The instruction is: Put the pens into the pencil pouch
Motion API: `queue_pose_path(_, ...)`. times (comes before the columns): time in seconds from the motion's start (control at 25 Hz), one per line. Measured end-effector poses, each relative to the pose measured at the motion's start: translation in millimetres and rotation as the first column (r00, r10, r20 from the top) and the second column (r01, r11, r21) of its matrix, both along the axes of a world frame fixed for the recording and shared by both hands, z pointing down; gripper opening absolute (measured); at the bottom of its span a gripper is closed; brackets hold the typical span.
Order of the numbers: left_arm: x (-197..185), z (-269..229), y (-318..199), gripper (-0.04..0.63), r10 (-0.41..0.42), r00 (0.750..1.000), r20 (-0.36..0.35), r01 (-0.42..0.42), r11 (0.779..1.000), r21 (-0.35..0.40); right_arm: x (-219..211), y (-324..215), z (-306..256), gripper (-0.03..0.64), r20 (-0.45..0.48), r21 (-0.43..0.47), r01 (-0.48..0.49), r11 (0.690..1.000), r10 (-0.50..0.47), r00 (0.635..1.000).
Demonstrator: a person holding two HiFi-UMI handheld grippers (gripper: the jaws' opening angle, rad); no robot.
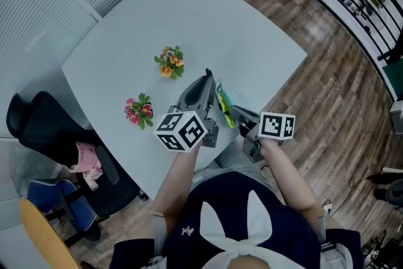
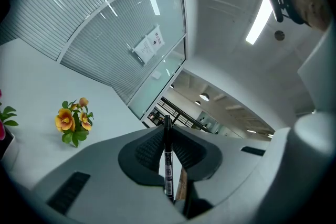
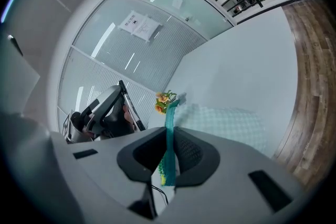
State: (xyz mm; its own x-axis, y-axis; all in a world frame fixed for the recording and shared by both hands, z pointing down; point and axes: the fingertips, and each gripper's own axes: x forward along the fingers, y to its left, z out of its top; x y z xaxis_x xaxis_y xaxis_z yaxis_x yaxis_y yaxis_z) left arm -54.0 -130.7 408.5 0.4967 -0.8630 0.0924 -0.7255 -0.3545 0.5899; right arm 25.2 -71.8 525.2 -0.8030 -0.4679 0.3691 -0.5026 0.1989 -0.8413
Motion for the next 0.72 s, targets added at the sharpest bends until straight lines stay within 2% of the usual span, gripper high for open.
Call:
queue_pose_path(0.28, 10.5, 7.3, -2.8, 0.06, 0.01, 1.0, 0.012, -0.01, 1.0, 0.022, 1.0, -2.4, -1.6, 0.046, 0.013, -0.007, -0.004, 1.0, 0.005, 1.0)
queue_pose_path(0.6, 24.9, 20.2, -2.0, 0.06, 0.031, 0.997, 0.065, -0.033, 0.999, 0.038, 5.5, -3.5, -2.3, 0.046, 0.028, -0.016, -0.016, 1.0, 0.016, 0.999)
queue_pose_path(0.72, 28.6, 26.2, 0.1, 0.06, 0.048, 0.993, 0.105, -0.052, 0.998, 0.033, 6.4, -4.4, -1.3, 0.046, 0.027, -0.019, -0.02, 1.0, 0.021, 0.999)
